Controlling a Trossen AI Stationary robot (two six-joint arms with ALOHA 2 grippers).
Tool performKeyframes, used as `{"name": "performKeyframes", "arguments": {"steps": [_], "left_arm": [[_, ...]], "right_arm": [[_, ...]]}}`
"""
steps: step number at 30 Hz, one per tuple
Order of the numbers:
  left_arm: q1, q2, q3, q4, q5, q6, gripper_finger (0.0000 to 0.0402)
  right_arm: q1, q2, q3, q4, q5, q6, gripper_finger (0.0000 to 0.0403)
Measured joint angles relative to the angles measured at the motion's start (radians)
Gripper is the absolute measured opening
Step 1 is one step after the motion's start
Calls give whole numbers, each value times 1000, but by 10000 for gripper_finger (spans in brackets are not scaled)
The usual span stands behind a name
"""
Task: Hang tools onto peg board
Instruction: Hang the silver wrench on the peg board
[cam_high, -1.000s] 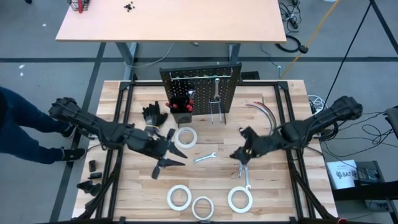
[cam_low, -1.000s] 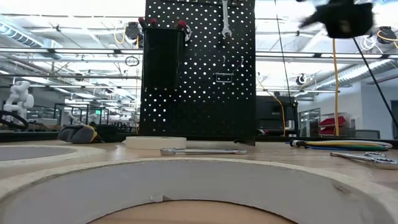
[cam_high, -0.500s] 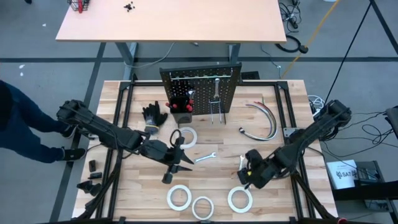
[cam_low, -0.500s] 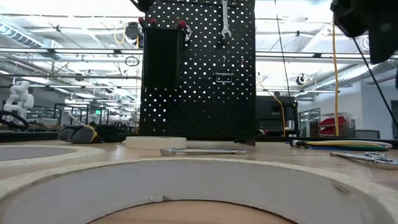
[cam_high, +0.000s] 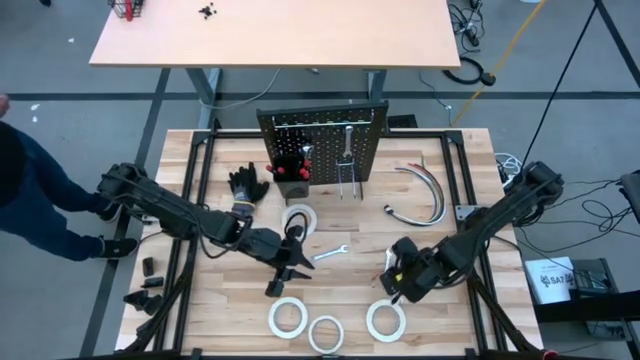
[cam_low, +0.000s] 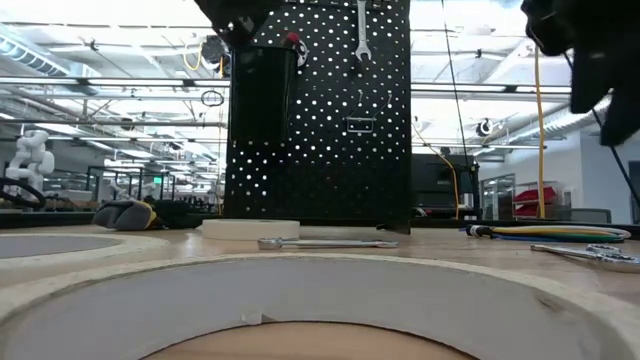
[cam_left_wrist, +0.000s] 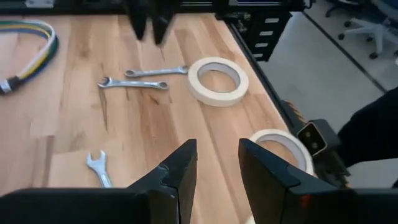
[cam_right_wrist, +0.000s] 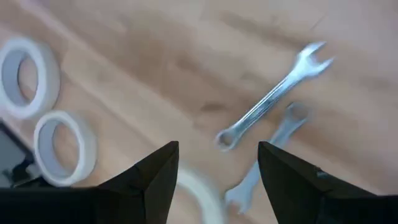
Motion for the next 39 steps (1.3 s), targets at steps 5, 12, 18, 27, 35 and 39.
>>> {"name": "performKeyframes", "arguments": {"steps": [5, 12, 18, 27, 35, 39], "left_arm": [[2, -49, -47, -12, -53, -10, 121], [54, -131, -230, 143, -119, -136, 121], [67, -93, -264, 357, -153, -191, 121], [92, -56, -265, 358, -281, -272, 121], [68, -56, -265, 343, -277, -246, 121], [65, -56, -265, 291, -233, -174, 121]], "right_arm": [[-9, -74, -13, -117, 78, 13, 212], [-43, -42, -34, -40, 124, -26, 212], [-53, 20, -35, -36, 81, 70, 212], [-67, 107, -35, -61, -139, 0, 212], [-73, 164, -35, -35, -185, 68, 212], [-76, 202, -35, 33, -187, 131, 212]]}}
